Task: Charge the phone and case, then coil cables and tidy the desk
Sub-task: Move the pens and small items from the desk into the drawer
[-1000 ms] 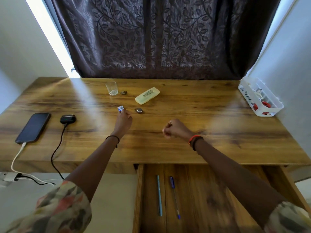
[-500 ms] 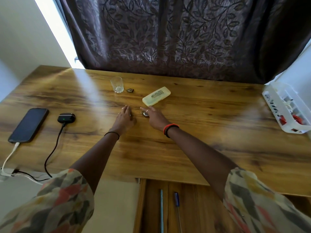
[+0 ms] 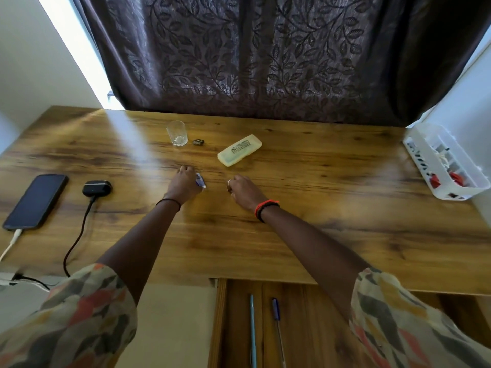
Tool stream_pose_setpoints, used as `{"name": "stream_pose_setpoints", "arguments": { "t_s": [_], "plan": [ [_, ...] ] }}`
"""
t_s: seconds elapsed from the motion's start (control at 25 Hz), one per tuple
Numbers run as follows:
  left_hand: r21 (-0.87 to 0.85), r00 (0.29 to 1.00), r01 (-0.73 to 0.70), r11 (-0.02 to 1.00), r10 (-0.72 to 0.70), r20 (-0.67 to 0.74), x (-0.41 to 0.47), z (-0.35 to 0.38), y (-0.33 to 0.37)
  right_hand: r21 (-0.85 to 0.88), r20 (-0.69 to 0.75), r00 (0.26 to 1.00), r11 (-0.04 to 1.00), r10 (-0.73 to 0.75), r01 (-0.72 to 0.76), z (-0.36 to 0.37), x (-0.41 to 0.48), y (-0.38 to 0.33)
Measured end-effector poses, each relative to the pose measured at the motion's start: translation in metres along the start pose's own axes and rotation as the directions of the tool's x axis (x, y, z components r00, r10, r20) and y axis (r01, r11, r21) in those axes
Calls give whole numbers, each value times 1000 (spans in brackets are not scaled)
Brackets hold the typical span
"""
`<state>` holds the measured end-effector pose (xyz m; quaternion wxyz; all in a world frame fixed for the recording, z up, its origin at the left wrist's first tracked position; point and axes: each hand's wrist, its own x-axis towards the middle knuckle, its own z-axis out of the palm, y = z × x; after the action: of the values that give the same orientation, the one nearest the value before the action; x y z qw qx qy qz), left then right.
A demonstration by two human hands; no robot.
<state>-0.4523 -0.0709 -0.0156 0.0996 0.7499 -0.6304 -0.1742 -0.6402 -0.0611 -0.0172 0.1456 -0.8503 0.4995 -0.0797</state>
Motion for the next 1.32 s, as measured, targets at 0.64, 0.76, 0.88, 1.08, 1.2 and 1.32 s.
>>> {"name": "stream_pose_setpoints", "arguments": {
  "t_s": [0.64,0.76,0.88,1.08,1.2,1.32],
  "plan": [
    [-266,883,-361,894,419,211,-229,91,96,522,-61,853,745,518,-415,-4,-251,26],
    [-269,866,-427,864,475,153,-269,117,112,534,-68,806,704,588,-469,12,-305,31],
    [-184,836,-489,852,519,178,-299,146,127,540,-76,768,674,636,-505,27,-345,36],
    [-29,821,-503,864,488,296,-316,194,132,495,100,712,586,695,-642,57,-370,59],
    [29,816,-504,863,465,342,-316,210,130,428,136,694,589,707,-685,72,-378,72],
    [3,825,-489,872,461,327,-316,216,128,343,156,683,609,714,-715,80,-380,76]
  ]
}}
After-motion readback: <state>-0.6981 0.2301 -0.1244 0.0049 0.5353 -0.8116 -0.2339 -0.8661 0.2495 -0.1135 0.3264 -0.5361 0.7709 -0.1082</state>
